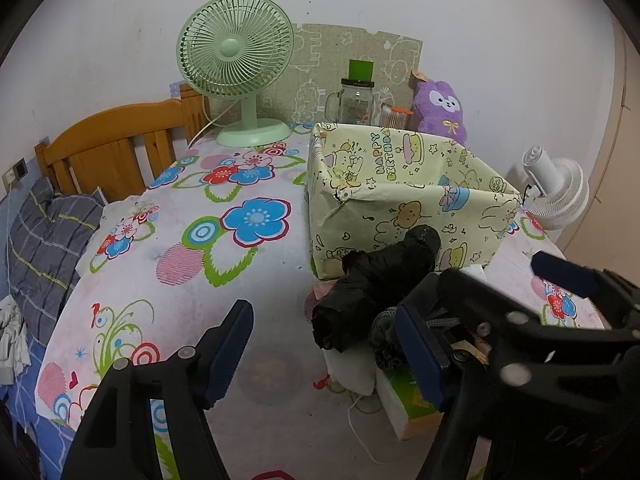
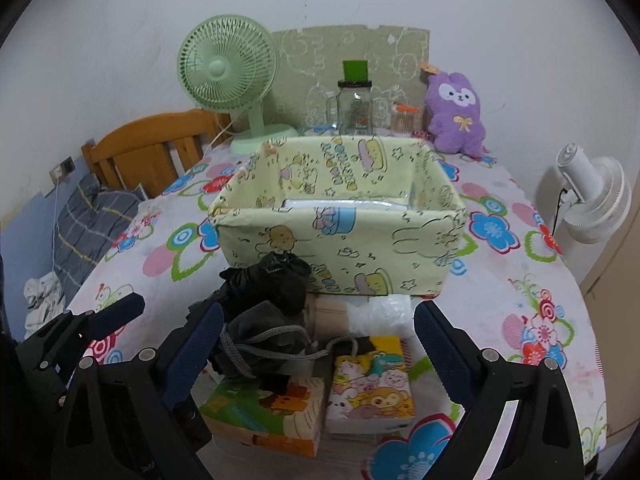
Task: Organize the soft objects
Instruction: 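Move the right tool to the black cloth bundle and close on it, then lift the black cloth bundle with the right tool over the box rim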
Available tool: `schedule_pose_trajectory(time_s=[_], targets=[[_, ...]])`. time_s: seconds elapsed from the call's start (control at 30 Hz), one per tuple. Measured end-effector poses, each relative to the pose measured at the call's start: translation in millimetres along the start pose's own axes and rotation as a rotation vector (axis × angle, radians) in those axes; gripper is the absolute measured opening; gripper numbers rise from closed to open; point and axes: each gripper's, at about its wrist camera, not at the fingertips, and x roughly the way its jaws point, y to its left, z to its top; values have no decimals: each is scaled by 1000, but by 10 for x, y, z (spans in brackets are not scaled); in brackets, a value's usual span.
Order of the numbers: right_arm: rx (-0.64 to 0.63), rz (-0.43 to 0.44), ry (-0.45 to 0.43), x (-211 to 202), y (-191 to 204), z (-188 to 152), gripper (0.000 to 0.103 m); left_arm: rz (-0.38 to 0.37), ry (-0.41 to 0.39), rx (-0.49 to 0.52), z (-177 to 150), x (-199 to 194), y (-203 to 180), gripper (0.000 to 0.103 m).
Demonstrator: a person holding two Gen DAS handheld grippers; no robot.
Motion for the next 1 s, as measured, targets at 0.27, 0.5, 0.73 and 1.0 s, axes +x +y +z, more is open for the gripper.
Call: schedule_pose_trajectory(time_s=[0.27, 0.5, 0.73, 1.0], targets=[[39, 47, 47, 176, 4, 16, 90, 16, 11, 6, 34, 106, 6, 75], [61, 65, 87, 340, 14, 37, 82, 38, 28, 9, 67, 258, 39, 75], [76, 67, 130, 510, 0, 51, 80, 5, 46, 34, 89, 381, 18, 49], [70, 101, 139, 563, 47, 67, 67, -16, 51, 40, 83, 415, -10, 33]])
